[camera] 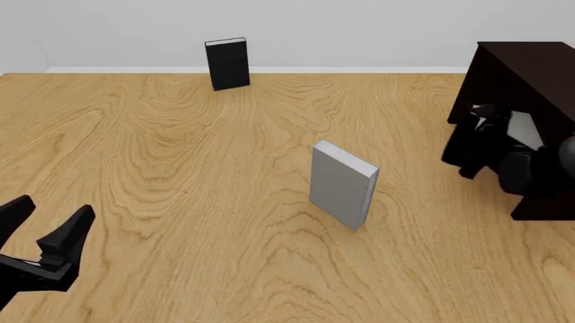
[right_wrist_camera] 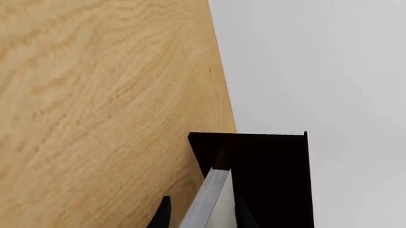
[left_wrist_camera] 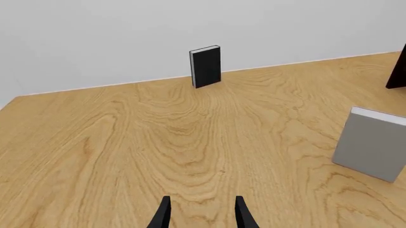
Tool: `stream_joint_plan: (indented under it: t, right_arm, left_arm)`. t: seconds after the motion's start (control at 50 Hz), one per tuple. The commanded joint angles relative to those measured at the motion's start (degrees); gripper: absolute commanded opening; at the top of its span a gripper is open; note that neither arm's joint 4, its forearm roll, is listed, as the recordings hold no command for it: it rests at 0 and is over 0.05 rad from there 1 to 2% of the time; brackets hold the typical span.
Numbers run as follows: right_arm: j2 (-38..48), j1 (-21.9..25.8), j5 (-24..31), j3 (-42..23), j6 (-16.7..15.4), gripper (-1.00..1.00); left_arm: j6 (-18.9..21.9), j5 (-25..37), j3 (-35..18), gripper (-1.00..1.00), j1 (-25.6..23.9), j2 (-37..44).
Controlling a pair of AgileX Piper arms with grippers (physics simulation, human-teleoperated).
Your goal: Pick up the book on the right and place it on the cabinet shelf.
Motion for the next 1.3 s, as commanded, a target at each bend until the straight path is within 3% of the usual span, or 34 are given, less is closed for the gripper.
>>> stream_joint_plan:
  t: [0.02,0.4,1.3]
  right_arm:
    - [0.1,1.7,0.6,-0.5,0.8,1.00]
    - [-1.4,3.3,1.3,-0.8,1.0,1.00]
    - [-5.0,-0.4,-0.8,2.7,0.3,1.00]
  left_arm:
    - [0.0,0.5,0.0,1.00,0.0,-0.5]
    - [0.3,0.2,0.0,1.00,-0.2,0.2]
    - [0.4,-1.3,0.0,1.00,-0.7,1.9]
